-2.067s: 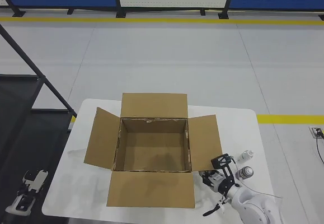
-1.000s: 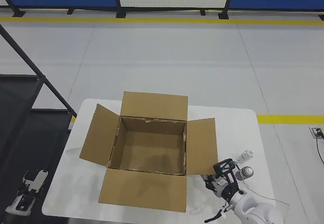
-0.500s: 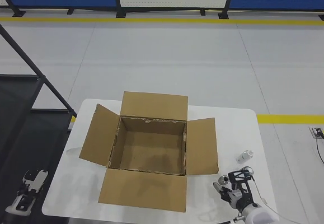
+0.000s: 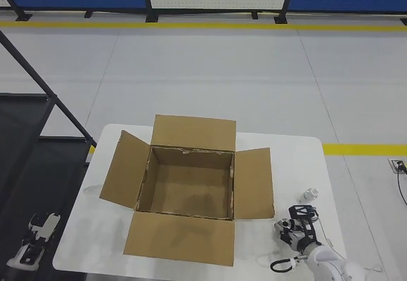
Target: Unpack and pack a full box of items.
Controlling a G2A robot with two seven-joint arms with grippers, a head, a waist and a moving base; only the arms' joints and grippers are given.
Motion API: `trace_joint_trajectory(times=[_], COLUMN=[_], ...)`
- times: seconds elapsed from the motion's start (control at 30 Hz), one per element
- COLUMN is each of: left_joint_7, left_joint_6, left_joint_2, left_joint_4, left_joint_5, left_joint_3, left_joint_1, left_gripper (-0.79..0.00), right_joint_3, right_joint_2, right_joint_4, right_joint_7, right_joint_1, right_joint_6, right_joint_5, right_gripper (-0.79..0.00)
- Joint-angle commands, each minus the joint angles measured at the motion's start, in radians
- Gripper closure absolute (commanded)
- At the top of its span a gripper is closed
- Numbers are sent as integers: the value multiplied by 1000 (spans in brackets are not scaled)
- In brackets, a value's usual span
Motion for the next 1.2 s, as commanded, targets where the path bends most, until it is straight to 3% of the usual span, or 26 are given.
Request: trace_joint_trajectory(times=[0.0,0.13,0.3,0.47,0.6,0.7,0.83,0.97,1.17], left_joint_7=[0,0,0,0,0,0,0,0,0], left_joint_6=[0,0,0,0,0,0,0,0,0], left_joint_2=[0,0,0,0,0,0,0,0,0], left_joint_4=[0,0,0,0,0,0,0,0,0], left_joint_5=[0,0,0,0,0,0,0,0,0], left_joint_3=[0,0,0,0,0,0,0,0,0], left_joint_1=[0,0,0,0,0,0,0,0,0], left_gripper=[-785,-785,-785,-785,-785,-785,-785,-785,-785], right_joint_3=[3,19,65,72,21,-70,-246,-452,-709], right_joint_2=[2,6,12,10,8,7,-2,-37,-129], right_joint_4=[8,-26,-213,-483,-650,-663,-589,-335,128], right_joint_7=[-4,-58,-167,-227,-212,-178,-10,148,201], right_joint_1=[3,-19,-121,-199,-179,-73,151,467,845], right_joint_6=[-11,-44,-68,46,120,113,60,37,69], right_joint_5=[10,26,20,-63,-185,-269,-328,-282,-99], right_gripper=[0,0,0,0,0,0,0,0,0])
